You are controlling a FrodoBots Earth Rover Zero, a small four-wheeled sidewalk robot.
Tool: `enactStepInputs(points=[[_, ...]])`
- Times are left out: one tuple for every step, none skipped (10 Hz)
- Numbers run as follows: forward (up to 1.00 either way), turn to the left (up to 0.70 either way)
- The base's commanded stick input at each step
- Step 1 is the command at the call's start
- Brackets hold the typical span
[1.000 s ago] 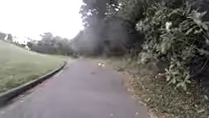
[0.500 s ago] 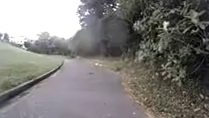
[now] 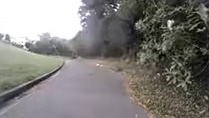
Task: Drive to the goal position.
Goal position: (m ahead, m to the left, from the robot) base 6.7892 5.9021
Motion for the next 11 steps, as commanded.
enactStepInputs(points=[[0.0, 0.0], [0.0, 0.0], [0.7, 0.0], [0.7, 0.0], [0.7, 0.0], [0.7, 0.0], [0.7, 0.0], [0.62, 0.0], [0.31, 0.0], [0.01, 0.0], [0.0, 0.0]])
